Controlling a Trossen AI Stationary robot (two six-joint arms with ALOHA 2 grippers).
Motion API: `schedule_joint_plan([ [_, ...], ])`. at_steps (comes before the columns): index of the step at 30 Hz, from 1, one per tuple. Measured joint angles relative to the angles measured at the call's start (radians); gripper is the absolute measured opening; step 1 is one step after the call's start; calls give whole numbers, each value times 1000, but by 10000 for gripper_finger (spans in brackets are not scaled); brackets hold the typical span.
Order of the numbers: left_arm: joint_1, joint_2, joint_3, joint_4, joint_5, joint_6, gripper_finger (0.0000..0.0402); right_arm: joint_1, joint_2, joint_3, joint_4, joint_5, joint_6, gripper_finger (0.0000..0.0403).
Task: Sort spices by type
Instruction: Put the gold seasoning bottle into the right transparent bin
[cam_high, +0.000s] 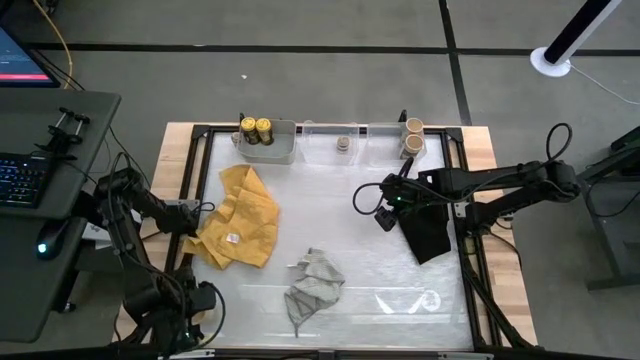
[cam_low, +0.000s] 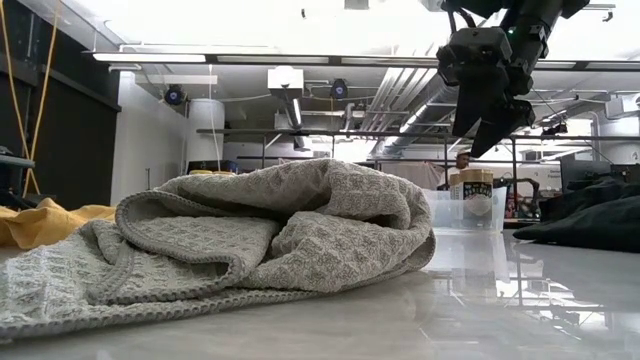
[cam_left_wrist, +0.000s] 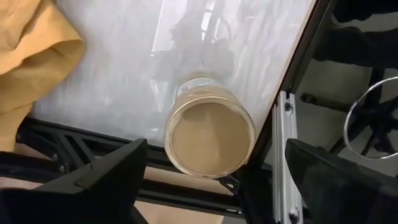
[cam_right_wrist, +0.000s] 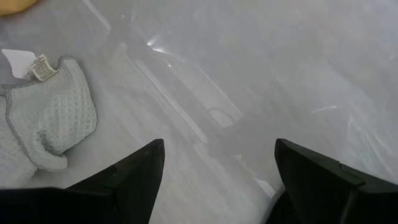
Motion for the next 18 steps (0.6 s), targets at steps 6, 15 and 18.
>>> schedule_joint_plan([
  [6, 17, -46, 30, -16, -71, -106, 304, 0, 0, 0, -1, 0, -5, 300],
  [15, -19, -47, 2, -17, -35, -201, 17, 0, 0, 0, 0, 0, -11, 300],
  [18, -17, -47, -31, 7, -35, -207, 3, 0, 0, 0, -1, 0, -13, 300],
])
